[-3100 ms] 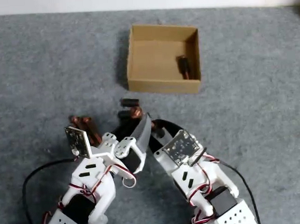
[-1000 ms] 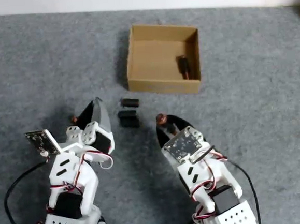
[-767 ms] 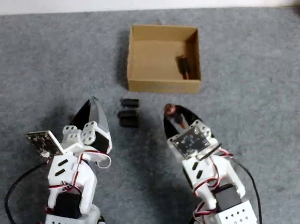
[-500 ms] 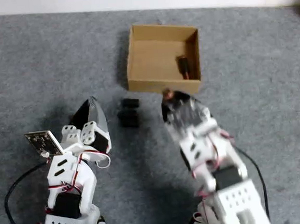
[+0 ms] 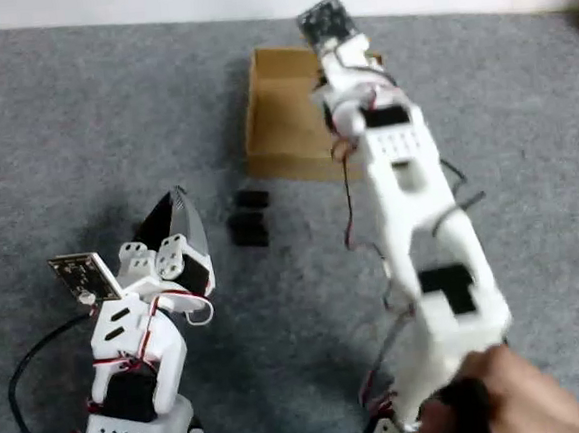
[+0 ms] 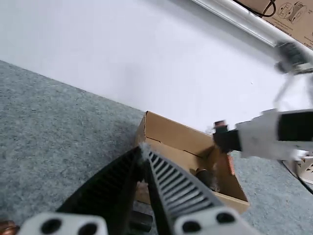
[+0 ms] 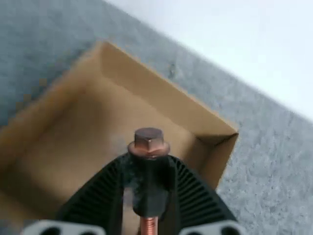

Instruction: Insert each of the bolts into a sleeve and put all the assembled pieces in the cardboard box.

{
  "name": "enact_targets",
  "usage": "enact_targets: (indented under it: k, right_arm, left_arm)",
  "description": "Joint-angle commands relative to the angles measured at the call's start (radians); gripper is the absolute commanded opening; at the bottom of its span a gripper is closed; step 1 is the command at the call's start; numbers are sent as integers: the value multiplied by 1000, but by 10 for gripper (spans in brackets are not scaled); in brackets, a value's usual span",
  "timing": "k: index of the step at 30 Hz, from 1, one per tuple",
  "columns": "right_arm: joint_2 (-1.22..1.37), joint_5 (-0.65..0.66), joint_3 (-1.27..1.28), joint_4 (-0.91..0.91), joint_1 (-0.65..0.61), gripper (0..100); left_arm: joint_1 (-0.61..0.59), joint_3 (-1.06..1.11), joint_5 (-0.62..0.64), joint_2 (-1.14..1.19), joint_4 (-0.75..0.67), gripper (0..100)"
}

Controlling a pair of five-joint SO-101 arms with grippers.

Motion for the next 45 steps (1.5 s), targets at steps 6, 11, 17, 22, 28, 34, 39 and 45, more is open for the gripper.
enact_targets:
  k: [6,11,17,22,28,34,39,45]
  right_arm:
    - [475,12,-779,263,12,5]
    - [653,12,-1079,377,12,6]
    - [783,12,-1343,536,12,119]
    - [828,12,-1475,641,10,163]
    - [816,12,-1503,677,12,163]
    - [702,11,-1503,800,10,163]
    - [545,-35,-1503,889,16,163]
    - [323,-35,-1503,1078,-39,163]
  left_arm:
    - [-7,19,-5,-10,-20,7]
    - [-5,19,-5,-10,-20,7]
    - [-5,19,-5,-10,-20,7]
    - [-5,19,-5,-10,-20,7]
    - [-5,19,-5,-10,-20,7]
    - [-2,19,-5,-10,-8,7]
    - [-7,-33,-5,-10,106,7]
    - [-71,-108,-3,-10,178,7]
